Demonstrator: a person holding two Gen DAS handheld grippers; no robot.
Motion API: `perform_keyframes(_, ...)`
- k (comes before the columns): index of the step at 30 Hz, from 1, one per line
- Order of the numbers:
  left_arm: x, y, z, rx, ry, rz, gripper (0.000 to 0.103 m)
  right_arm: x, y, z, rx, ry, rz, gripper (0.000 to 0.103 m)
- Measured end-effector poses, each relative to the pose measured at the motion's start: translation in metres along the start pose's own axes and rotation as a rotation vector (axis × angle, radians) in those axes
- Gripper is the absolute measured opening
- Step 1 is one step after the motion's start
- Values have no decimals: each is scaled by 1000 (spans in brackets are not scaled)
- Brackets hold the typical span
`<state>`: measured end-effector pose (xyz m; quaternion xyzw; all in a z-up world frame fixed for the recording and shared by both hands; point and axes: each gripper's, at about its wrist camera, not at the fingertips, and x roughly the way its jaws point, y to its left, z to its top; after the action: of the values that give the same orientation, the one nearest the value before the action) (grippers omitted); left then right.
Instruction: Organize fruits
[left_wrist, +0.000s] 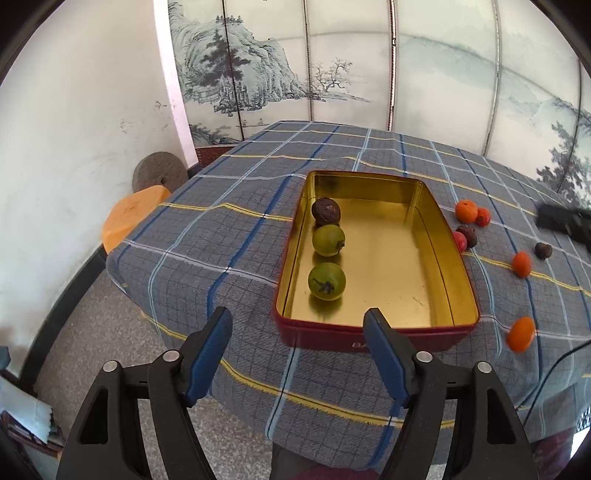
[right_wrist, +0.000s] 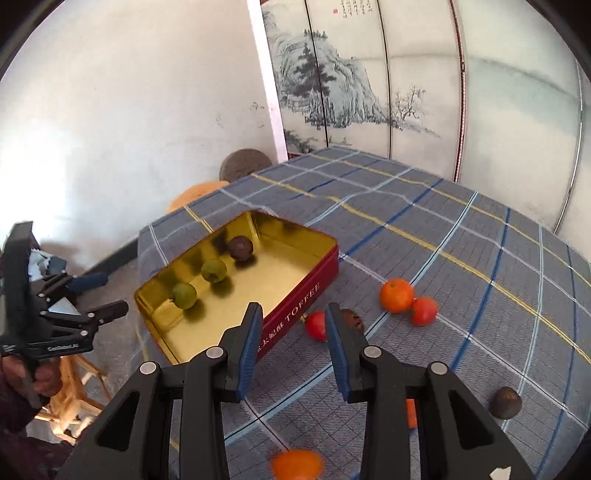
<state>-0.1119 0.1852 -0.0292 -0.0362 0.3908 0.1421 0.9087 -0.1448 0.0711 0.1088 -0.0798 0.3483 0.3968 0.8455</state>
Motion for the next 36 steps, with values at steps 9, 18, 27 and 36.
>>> perform_keyframes(9, 9, -11, -23, -14, 64, -48, 75, 15, 79, -102, -218, 106, -235, 56)
perform_keyframes(18, 4, -21, -27, 47, 46, -20, 75, 58, 22, -119, -39, 95, -87, 34)
perform_keyframes(27, -1, -12, -20, 30, 17, -16, 76, 41, 31, -57, -91, 13, 2, 33)
perform_keyframes(36, 0, -4, -14, 27, 7, 18, 77, 101, 60, 20, -173, 56, 94, 33)
